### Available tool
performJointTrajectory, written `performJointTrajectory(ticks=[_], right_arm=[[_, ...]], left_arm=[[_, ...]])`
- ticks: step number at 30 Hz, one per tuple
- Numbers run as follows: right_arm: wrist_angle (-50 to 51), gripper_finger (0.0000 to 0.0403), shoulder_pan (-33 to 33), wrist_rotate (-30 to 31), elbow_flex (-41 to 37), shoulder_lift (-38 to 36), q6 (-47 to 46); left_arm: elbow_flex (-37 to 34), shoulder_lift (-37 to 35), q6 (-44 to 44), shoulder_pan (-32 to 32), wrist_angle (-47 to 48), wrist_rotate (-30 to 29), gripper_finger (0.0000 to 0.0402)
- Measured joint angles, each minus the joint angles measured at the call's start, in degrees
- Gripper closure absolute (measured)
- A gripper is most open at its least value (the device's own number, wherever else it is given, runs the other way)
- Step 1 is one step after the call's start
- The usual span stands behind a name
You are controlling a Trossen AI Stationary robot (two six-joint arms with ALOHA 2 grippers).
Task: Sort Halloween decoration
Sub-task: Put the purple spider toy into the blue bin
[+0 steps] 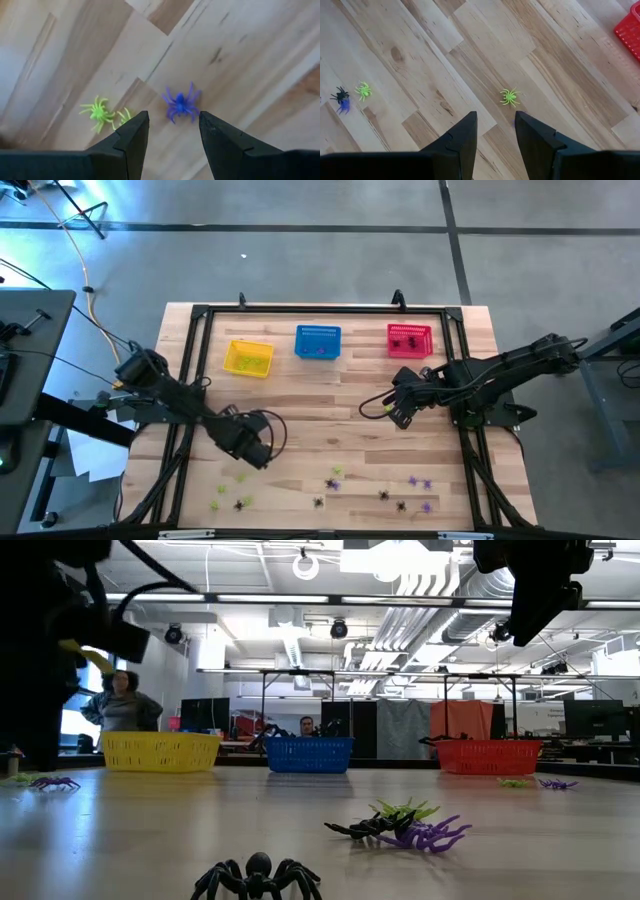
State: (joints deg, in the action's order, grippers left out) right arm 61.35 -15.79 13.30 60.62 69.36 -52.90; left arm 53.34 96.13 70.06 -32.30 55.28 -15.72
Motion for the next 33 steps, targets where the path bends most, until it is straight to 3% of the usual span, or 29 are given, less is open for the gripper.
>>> performJointTrajectory(ticks=[16, 20, 26, 33], right_arm=[[0.0, 0.0273, 0.0, 0.0, 0.0, 0.0, 0.0], [0.0, 0.0273, 0.0, 0.0, 0.0, 0.0, 0.0], [0.0, 0.0273, 0.0, 0.0, 0.0, 0.0, 0.0], [0.0, 0.0273, 0.0, 0.0, 0.0, 0.0, 0.0]], left_arm=[[0.2, 5.4, -5.9, 4.2, -2.2, 1.8, 0.0245], [0.2, 5.4, -5.2, 4.2, -2.8, 2.4, 0.0278], [0.1, 5.5, -5.2, 4.3, -3.6, 3.8, 0.0361], [0.1, 4.8, -5.2, 4.3, -2.8, 5.6, 0.0392]])
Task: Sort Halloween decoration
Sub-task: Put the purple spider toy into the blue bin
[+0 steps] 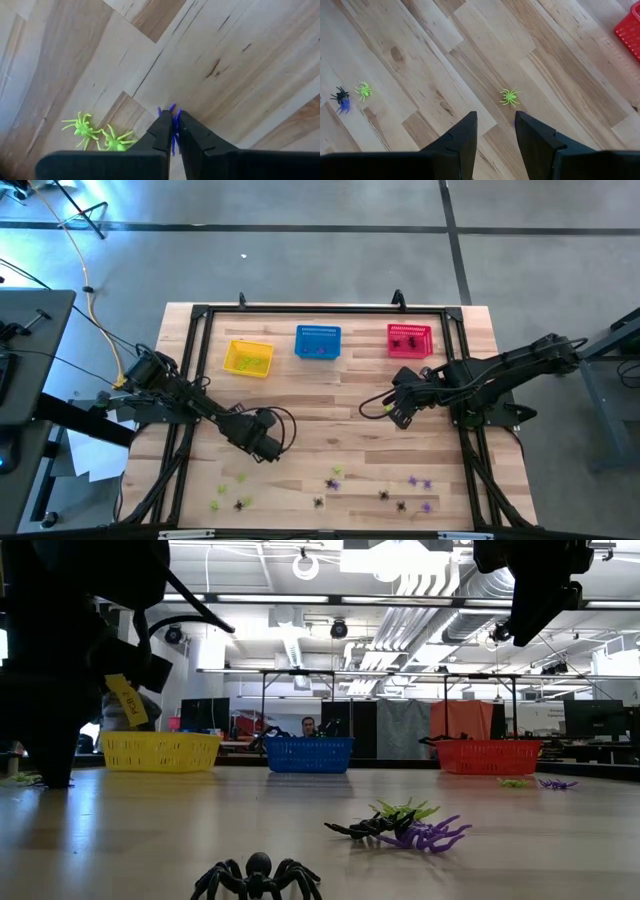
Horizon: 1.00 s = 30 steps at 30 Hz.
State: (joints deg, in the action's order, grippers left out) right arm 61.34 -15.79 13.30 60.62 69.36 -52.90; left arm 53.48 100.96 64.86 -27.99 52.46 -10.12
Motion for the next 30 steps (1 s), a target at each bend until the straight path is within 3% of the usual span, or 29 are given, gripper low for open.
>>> performJointTrajectory(ticks=[10, 20, 25, 30], right_arm=[[0.0, 0.0273, 0.0, 0.0, 0.0, 0.0, 0.0], [0.0, 0.0273, 0.0, 0.0, 0.0, 0.0, 0.0], [0.0, 0.0273, 0.0, 0.0, 0.0, 0.0, 0.0], [0.0, 0.0273, 0.0, 0.0, 0.0, 0.0, 0.0]], left_arm=[[1.7, -4.7, 0.0, -0.1, 2.2, 1.4, 0.0401], [10.9, -12.7, -1.3, 1.0, 9.0, -7.7, 0.0401], [15.0, -15.4, -5.6, 4.5, 9.7, -12.9, 0.0401], [17.4, -15.6, -15.2, 12.6, 8.8, -14.2, 0.0401]])
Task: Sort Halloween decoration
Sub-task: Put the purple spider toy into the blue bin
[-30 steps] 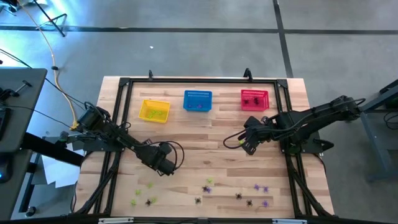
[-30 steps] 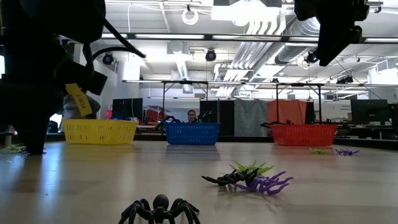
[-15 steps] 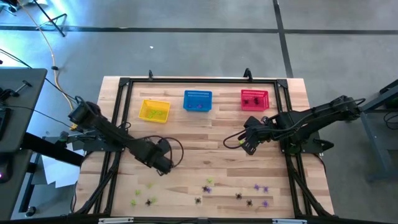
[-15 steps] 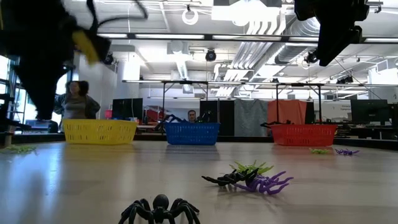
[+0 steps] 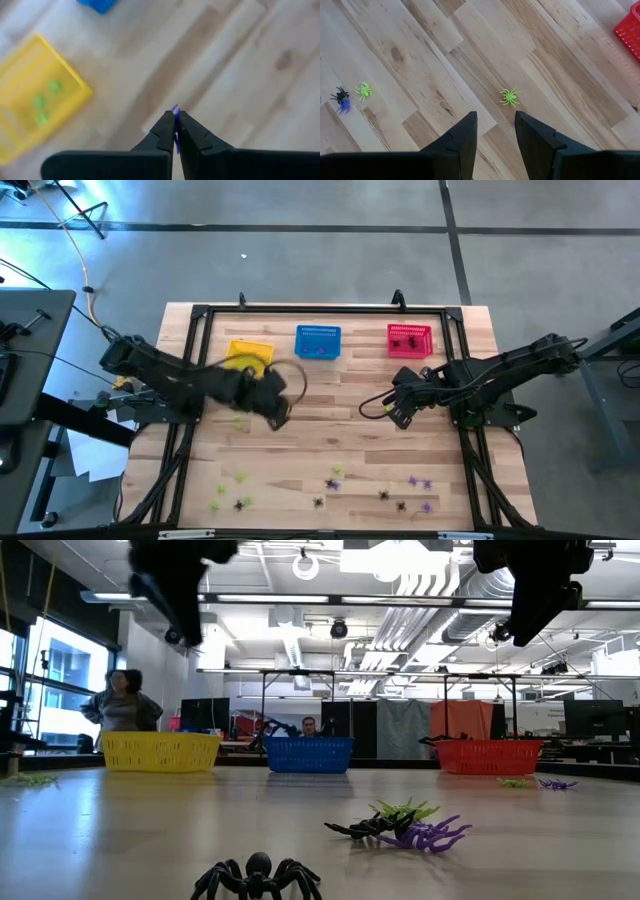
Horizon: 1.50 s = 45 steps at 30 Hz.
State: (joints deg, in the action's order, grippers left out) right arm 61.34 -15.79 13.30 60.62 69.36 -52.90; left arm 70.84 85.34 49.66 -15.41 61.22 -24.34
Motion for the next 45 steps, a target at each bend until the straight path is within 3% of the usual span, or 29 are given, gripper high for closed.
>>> performJointTrajectory(ticks=[5, 11, 20, 29, 36, 45], right_arm=[[0.0, 0.0273, 0.0, 0.0, 0.0, 0.0, 0.0], [0.0, 0.0273, 0.0, 0.0, 0.0, 0.0, 0.0], [0.0, 0.0273, 0.0, 0.0, 0.0, 0.0, 0.0], [0.0, 0.0273, 0.0, 0.0, 0.0, 0.0, 0.0], [0.0, 0.0273, 0.0, 0.0, 0.0, 0.0, 0.0], [0.0, 0.0273, 0.0, 0.0, 0.0, 0.0, 0.0]], left_arm=[[0.1, 0.0, -12.2, 11.1, -7.3, 1.0, 0.0401], [0.1, 0.6, -23.1, 23.6, -19.3, 7.4, 0.0401], [0.1, 7.7, -32.2, 34.5, -31.6, 12.5, 0.0401], [0.1, 17.3, -33.8, 39.5, -39.2, 18.5, 0.0401], [0.1, 20.6, -33.5, 40.2, -41.3, 19.4, 0.0396], [0.1, 20.8, -31.9, 40.2, -41.8, 19.3, 0.033]])
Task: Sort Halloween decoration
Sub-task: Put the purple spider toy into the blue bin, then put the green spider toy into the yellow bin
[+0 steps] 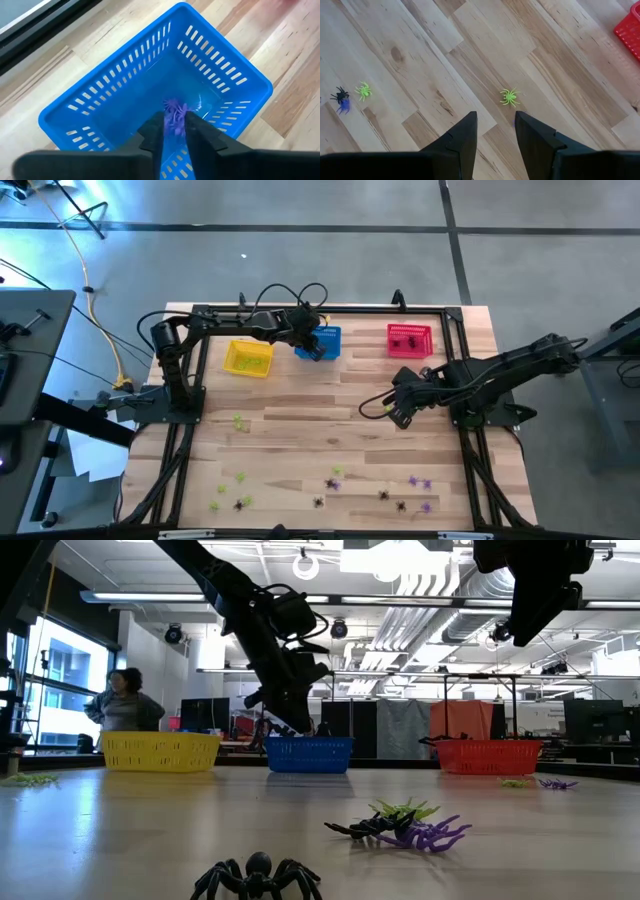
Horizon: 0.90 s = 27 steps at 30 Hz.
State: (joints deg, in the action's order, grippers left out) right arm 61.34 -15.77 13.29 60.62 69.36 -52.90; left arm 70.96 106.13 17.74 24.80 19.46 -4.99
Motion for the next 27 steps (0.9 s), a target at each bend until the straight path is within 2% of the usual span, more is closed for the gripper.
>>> performJointTrajectory(ticks=[4, 8, 15, 18, 21, 27], right_arm=[[0.0, 0.0273, 0.0, 0.0, 0.0, 0.0, 0.0], [0.0, 0.0273, 0.0, 0.0, 0.0, 0.0, 0.0], [0.0, 0.0273, 0.0, 0.0, 0.0, 0.0, 0.0], [0.0, 0.0273, 0.0, 0.0, 0.0, 0.0, 0.0], [0.0, 0.0273, 0.0, 0.0, 0.0, 0.0, 0.0], [0.0, 0.0273, 0.0, 0.0, 0.0, 0.0, 0.0]], left_arm=[[0.0, 0.0, -0.3, 0.0, 0.0, 0.0, 0.0308], [0.0, -1.1, -0.4, -0.5, 0.3, 0.0, 0.0307], [0.0, -9.0, -1.9, -6.1, 1.1, -0.6, 0.0313], [0.0, -12.7, -1.4, -11.4, 4.2, -2.1, 0.0313], [0.0, -15.7, 1.4, -19.3, 7.9, -3.8, 0.0313], [0.1, -16.7, 5.9, -38.1, 6.4, -14.2, 0.0313]])
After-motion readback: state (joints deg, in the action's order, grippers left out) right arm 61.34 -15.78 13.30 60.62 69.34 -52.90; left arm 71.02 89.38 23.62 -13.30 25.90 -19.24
